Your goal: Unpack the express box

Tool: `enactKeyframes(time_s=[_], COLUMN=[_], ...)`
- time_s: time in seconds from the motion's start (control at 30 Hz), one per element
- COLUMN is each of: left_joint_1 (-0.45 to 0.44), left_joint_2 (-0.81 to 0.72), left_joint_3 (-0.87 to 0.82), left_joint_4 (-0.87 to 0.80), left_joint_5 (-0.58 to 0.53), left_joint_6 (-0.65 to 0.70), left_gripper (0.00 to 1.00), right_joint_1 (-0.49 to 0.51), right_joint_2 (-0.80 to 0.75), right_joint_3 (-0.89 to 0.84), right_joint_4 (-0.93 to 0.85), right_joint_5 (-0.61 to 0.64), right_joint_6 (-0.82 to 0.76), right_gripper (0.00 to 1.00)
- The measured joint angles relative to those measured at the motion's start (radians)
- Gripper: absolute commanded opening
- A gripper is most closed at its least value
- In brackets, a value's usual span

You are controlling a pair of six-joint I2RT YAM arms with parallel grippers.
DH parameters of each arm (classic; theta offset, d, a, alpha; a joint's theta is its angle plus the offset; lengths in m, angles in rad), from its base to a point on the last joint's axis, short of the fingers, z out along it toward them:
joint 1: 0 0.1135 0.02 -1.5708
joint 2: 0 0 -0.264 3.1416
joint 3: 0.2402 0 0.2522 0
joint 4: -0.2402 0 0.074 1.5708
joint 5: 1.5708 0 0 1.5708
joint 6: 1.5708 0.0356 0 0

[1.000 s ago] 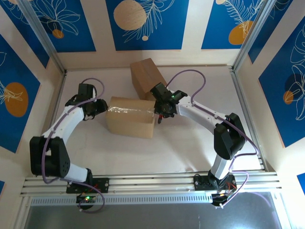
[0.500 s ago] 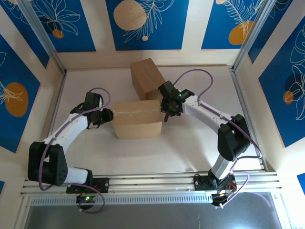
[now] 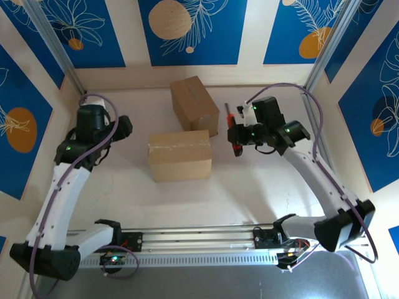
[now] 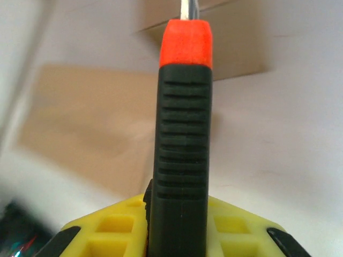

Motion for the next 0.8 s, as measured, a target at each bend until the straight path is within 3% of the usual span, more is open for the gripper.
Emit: enactKeyframes(time_s=[0.17, 0.33, 0.5, 0.8], left_joint_1=[-0.126, -0.260, -0.322, -0.403], left_joint_2=[0.021, 0.074, 0.089, 0.136], left_joint_3=[0.018, -0.090, -0.156, -0.181], left_joint_4=[0.151, 0.344, 0.531, 0.768], left_joint_5=[0.330, 0.521, 0.632, 0.718], left_joint_6=[0.041, 0.039, -0.013, -0.060], left_gripper=[0.83, 0.86, 0.88, 0.91], right_joint_1=[0.045, 0.045, 0.042, 0.037], right_joint_2=[-0.062, -0.059, -0.039, 0.017], right_joint_3=[-0.028, -0.035, -0.035, -0.035], right_joint_4=[0.045, 0.098, 0.130, 0.172], right_joint_5=[-0.341, -0.504, -0.585, -0.638], right_joint_6=[-0.104, -0.119, -0.117, -0.084], right_gripper=[0.00, 0.00, 0.00, 0.00])
